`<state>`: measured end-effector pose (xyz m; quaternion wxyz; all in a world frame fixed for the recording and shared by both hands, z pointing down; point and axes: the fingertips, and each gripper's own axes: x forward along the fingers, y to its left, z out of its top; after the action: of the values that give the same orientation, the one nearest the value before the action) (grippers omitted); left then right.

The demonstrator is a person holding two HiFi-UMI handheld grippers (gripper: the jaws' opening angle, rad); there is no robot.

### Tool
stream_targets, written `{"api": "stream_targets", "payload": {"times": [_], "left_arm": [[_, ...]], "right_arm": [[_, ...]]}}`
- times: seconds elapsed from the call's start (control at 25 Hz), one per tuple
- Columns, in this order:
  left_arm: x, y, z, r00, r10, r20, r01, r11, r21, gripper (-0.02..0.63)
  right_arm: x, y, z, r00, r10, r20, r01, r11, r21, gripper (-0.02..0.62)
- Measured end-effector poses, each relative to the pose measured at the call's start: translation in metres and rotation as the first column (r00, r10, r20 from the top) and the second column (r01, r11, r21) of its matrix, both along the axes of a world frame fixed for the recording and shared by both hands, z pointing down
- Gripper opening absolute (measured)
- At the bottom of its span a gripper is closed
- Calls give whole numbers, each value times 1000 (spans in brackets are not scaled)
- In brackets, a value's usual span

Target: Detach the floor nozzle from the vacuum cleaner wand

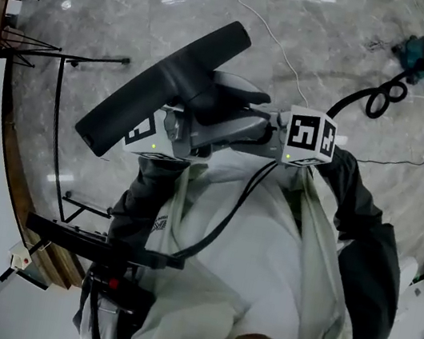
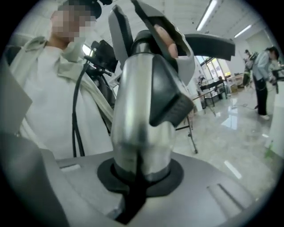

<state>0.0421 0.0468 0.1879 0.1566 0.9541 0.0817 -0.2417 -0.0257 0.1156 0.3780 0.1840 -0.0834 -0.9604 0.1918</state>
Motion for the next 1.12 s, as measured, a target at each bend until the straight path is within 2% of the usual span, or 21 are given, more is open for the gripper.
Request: {"api": "stream_targets", "payload": {"times": [0.12, 0.2, 0.24, 0.28, 0.36, 0.4, 0.44, 0.48, 0.52, 0.56, 0.64, 0.72, 0.8, 0.84, 0.92, 0.96, 1.04, 1.12], "left_arm": [[4, 0, -3, 999, -29, 30, 29, 1000, 8, 74], [3, -5, 2, 996, -79, 44, 79, 997, -17, 74], [2, -12, 4, 990, -125, 61, 128, 991, -38, 74], [1, -22, 6, 978, -189, 92, 196, 979, -63, 74], [-4, -45, 15, 931, -323, 170, 344, 932, -112, 72], [-5, -52, 19, 912, -359, 199, 387, 913, -130, 71], [-6, -56, 22, 904, -372, 212, 405, 904, -140, 71], [-7, -57, 23, 904, -371, 212, 403, 904, -141, 70], [-8, -55, 23, 911, -361, 202, 390, 911, -132, 69], [-10, -52, 21, 921, -343, 182, 367, 923, -115, 69], [-13, -39, 14, 948, -292, 125, 302, 951, -64, 72], [-14, -22, 9, 974, -220, 61, 221, 975, -17, 72], [-11, -7, 8, 990, -140, 5, 140, 990, 4, 74], [-9, -3, 9, 993, -114, -13, 114, 993, 5, 75], [-3, -9, 16, 995, -102, -15, 102, 995, -24, 75], [0, -18, 22, 993, -117, 2, 117, 992, -56, 75], [3, -43, 38, 984, -175, 43, 179, 974, -136, 74], [-4, -62, 54, 963, -251, 96, 265, 946, -186, 72]], "right_arm": [[0, -11, 5, 987, 150, -53, -144, 985, 97, 37], [2, -22, 8, 961, 264, -85, -249, 956, 156, 37], [3, -29, 10, 937, 334, -105, -310, 931, 190, 37], [5, -38, 13, 902, 414, -127, -379, 896, 231, 37], [12, -58, 19, 800, 576, -168, -505, 798, 330, 37], [17, -66, 23, 747, 640, -183, -548, 747, 376, 37], [21, -71, 25, 705, 682, -193, -573, 709, 412, 37], [22, -74, 27, 684, 702, -198, -581, 689, 433, 37], [21, -74, 28, 687, 699, -199, -576, 690, 438, 37], [18, -71, 28, 710, 676, -195, -559, 710, 429, 37], [8, -60, 26, 800, 575, -170, -487, 788, 376, 40], [0, -43, 22, 902, 413, -125, -362, 883, 300, 40], [2, -25, 17, 971, 223, -88, -201, 957, 208, 40], [4, -16, 15, 990, 127, -67, -116, 981, 155, 40], [11, -6, 16, 999, -28, -24, 29, 999, 40, 40], [14, -6, 20, 998, -69, -11, 68, 998, -13, 40], [15, -14, 31, 998, -58, -18, 57, 995, -79, 38], [9, -24, 44, 998, 30, -63, -35, 996, -78, 37]]}}
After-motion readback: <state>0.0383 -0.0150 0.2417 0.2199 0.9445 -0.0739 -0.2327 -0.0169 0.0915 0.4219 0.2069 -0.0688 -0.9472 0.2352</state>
